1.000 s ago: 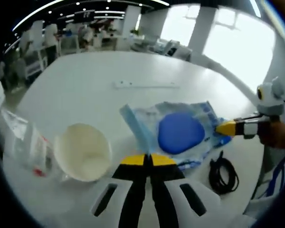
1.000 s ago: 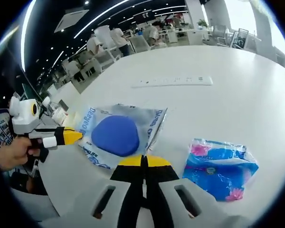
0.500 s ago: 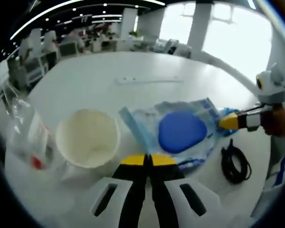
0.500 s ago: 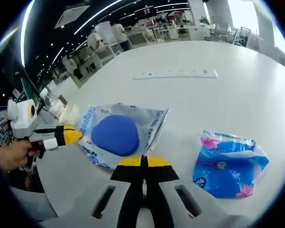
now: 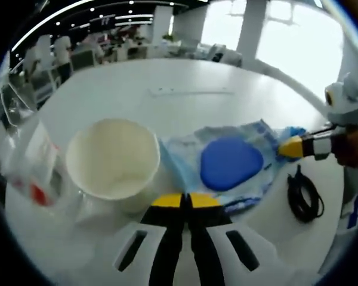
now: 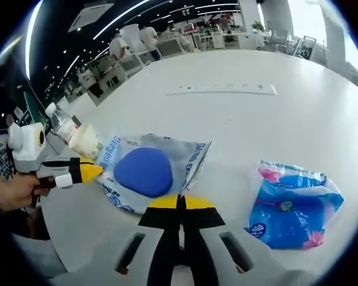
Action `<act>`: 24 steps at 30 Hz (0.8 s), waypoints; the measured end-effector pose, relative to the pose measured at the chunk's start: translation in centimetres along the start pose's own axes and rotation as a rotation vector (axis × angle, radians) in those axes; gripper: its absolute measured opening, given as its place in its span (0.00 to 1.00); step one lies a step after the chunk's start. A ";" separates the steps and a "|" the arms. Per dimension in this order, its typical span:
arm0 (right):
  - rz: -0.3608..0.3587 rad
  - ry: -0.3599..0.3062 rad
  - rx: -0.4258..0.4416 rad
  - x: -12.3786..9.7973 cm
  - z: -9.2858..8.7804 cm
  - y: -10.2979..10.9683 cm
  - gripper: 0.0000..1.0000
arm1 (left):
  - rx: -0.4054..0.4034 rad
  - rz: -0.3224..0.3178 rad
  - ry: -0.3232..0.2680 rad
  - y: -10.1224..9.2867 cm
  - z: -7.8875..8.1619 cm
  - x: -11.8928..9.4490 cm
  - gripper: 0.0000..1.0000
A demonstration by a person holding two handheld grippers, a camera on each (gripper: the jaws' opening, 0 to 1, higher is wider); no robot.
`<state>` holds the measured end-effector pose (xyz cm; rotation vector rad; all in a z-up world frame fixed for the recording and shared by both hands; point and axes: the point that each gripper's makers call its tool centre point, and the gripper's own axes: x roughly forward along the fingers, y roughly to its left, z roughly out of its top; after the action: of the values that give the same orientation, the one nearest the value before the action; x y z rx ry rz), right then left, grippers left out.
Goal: Arrange the tabletop items into an orderly group along one side of the table until the central work area is clear of visible clutter.
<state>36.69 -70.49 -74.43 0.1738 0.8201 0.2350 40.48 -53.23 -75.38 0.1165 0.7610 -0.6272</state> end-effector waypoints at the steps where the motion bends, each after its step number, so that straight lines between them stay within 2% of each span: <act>1: -0.008 -0.005 -0.003 0.0 0.1 -0.1 0.00 | 0.021 0.000 0.004 -0.1 -0.2 0.1 0.00; 8: -0.028 -0.014 0.001 0.4 0.0 -0.3 0.00 | 0.040 0.010 -0.005 0.0 -0.2 0.2 0.01; 12: -0.036 -0.016 -0.041 0.3 -0.1 -0.5 0.01 | 0.062 0.009 0.014 0.0 -0.5 0.1 0.04; 19: -0.040 -0.041 -0.084 -0.5 0.1 -0.7 0.08 | 0.142 0.023 0.018 0.1 -0.7 -0.2 0.15; 24: -0.031 -0.055 -0.126 -1.4 0.4 -0.6 0.13 | 0.155 0.014 0.047 -0.3 -1.2 -0.7 0.23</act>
<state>36.21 -71.46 -73.33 0.0485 0.7508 0.2509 39.21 -52.74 -75.77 0.2797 0.7556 -0.6718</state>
